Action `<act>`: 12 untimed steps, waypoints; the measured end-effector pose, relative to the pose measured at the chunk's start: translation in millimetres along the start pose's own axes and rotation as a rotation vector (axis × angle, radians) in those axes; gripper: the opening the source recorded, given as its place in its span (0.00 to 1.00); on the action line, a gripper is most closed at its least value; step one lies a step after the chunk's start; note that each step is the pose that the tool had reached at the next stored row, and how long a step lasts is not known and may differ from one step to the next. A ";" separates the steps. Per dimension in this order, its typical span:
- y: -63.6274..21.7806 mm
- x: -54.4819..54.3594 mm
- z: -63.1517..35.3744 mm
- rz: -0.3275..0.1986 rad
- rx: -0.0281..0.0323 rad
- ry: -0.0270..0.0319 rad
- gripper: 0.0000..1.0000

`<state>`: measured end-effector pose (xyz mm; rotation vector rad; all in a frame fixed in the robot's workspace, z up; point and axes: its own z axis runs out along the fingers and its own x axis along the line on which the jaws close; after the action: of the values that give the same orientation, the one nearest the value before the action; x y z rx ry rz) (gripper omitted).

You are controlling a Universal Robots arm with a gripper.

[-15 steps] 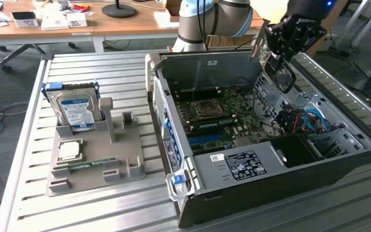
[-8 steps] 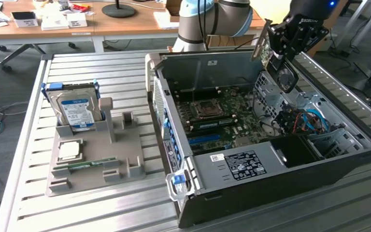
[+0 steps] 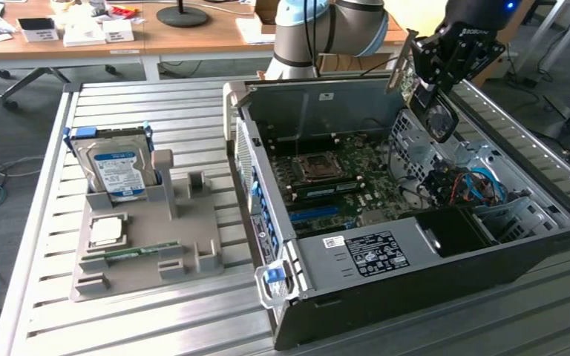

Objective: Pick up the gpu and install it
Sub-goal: 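Insert the gpu into the slot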

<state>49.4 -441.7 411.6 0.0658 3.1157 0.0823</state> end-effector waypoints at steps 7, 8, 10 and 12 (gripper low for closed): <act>0.0 0.0 0.0 -0.022 -0.0004 0.0011 0.27; 0.0 0.0 0.0 -0.030 -0.0007 0.0016 0.27; 0.0 0.0 0.0 -0.049 -0.0011 0.0026 0.27; 0.0 0.0 0.0 -0.068 -0.0015 0.0036 0.27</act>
<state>49.4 -441.7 411.6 -0.0397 3.1179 0.0834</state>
